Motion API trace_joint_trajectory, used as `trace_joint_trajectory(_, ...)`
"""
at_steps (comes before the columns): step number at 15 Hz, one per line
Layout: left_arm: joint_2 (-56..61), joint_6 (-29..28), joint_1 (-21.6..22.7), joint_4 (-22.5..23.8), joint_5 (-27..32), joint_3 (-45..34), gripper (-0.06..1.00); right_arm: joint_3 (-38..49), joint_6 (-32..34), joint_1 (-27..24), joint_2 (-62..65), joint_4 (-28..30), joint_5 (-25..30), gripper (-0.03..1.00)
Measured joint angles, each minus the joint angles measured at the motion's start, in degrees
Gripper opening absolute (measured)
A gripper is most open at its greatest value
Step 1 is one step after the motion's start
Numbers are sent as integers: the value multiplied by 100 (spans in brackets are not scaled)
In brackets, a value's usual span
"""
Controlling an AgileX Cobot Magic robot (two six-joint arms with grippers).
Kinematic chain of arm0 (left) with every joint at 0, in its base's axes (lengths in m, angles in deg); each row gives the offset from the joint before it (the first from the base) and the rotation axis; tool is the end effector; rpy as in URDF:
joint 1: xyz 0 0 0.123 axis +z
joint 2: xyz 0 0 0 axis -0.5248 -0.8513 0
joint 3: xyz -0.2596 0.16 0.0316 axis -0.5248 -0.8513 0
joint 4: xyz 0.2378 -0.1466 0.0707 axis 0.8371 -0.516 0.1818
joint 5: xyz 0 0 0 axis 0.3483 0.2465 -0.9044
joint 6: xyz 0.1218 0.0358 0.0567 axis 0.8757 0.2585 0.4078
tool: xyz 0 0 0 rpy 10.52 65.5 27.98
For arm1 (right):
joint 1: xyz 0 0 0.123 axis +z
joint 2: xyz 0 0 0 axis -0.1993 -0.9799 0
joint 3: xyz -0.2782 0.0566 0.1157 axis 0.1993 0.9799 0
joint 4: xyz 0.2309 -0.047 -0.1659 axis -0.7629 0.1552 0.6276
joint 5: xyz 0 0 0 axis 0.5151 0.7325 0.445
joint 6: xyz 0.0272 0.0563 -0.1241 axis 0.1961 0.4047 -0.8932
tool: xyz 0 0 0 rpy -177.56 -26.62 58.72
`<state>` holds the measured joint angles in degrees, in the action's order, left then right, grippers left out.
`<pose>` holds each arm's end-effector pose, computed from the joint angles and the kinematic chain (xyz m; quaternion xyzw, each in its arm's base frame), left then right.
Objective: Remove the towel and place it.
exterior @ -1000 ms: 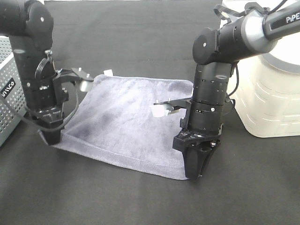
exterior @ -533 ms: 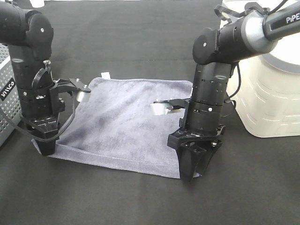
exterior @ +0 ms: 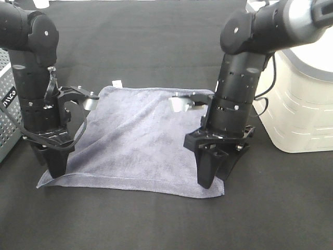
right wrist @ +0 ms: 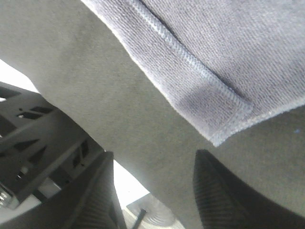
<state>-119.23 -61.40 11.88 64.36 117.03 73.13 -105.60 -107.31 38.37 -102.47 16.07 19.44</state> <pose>0.3604 -0.1357 0.0873 -0.3713 -0.9190 0.0259 0.1296 0.3263 0.2122 0.0938 0.3241 -0.9263 -0.1367 0.1349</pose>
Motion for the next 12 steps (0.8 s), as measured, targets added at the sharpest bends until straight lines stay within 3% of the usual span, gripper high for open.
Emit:
trace_joint_trajectory(4,0,-567,0,-17,0,0,50,0,619,0,40,189,-796,51)
trace_joint_trajectory(7,0,-665,0,-17,0,0,50,69,1163,0,40,309,-1209,51)
trace_joint_trajectory(12,0,-682,0,-17,0,0,50,722,1364,0,40,304,-2005,49)
